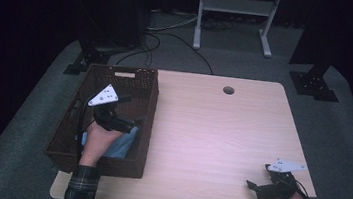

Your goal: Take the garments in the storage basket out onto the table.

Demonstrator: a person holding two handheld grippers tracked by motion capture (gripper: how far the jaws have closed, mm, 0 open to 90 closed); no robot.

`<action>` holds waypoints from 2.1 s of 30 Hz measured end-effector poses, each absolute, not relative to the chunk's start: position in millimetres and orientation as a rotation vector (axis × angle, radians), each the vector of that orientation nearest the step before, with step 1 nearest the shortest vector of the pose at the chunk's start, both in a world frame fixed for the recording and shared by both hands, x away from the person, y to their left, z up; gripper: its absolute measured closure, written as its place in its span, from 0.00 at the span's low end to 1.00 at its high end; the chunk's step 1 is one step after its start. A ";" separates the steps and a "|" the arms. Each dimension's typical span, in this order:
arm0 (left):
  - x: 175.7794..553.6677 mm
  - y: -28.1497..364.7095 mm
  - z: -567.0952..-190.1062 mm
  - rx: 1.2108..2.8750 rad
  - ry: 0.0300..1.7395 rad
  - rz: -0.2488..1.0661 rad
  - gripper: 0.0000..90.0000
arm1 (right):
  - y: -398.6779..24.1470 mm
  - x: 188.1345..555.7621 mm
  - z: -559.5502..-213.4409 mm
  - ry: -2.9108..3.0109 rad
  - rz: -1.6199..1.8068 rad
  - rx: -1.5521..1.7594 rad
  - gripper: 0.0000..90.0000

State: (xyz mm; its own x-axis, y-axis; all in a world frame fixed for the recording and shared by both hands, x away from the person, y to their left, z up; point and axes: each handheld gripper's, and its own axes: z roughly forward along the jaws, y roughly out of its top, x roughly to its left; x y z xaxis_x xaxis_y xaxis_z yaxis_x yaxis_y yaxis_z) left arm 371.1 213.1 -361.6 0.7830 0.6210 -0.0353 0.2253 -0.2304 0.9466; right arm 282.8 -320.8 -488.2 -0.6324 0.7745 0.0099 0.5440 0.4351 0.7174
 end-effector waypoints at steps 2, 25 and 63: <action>371.2 214.3 -361.6 1.803 0.656 0.421 0.00 | -320.8 282.8 -488.3 2.371 1.010 1.131 0.02; 368.9 227.8 -360.4 1.793 0.670 0.438 0.00 | -320.9 282.8 -488.3 2.371 1.010 1.130 0.02; 363.5 266.9 -359.3 1.762 0.732 0.470 0.00 | -320.8 282.8 -488.3 2.371 1.010 1.131 0.02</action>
State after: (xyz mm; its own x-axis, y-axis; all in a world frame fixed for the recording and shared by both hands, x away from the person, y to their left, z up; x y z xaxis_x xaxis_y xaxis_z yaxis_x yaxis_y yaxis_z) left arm 363.5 266.9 -359.3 0.7288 0.6831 -0.0469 0.2410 -0.1918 0.9514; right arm 282.8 -320.8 -488.3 -0.6326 0.7744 0.0100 0.5437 0.4349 0.7178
